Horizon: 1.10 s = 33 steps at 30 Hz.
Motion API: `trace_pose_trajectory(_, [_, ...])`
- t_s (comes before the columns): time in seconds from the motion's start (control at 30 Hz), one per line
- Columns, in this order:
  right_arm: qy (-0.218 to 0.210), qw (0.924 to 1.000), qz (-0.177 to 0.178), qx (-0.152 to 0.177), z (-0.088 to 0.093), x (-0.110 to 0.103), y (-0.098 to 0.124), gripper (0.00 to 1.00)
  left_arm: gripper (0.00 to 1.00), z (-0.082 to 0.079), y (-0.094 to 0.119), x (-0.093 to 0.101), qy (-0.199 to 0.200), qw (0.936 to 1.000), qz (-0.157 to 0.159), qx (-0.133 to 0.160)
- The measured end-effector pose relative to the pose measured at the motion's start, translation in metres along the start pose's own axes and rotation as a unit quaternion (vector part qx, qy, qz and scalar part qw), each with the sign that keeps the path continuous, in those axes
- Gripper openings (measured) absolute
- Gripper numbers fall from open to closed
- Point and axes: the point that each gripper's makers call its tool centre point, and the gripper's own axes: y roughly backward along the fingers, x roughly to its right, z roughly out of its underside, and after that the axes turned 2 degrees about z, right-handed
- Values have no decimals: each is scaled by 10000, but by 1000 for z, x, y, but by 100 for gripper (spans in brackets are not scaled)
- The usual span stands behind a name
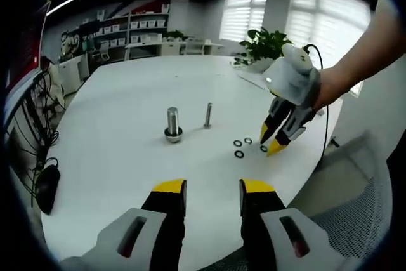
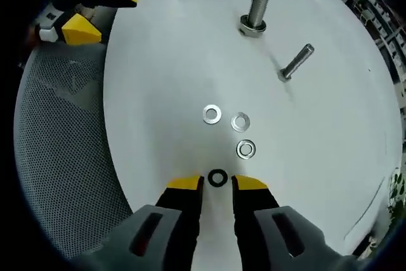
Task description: Place the washer onto the threaded stud by aligning its center hole with the stud, sliding it down to the base, and recovering from edge contact or off-axis alignment until the washer reaches the visible bottom stop.
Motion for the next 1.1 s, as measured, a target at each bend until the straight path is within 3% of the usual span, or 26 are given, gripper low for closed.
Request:
trace_pose_trajectory(0.33, [220, 9986, 44, -468, 1, 1, -1, 19, 31, 0, 0, -1, 42, 10000, -14, 23])
trace_pose_trajectory(0.53, [457, 9978, 230, -412, 1, 0, -1, 15, 31, -1, 0, 0, 39, 10000, 9, 28])
trace_pose_trajectory(1.1, [-47, 9992, 377, -158, 1, 1, 0, 14, 31, 0, -1, 0, 35, 10000, 17, 2])
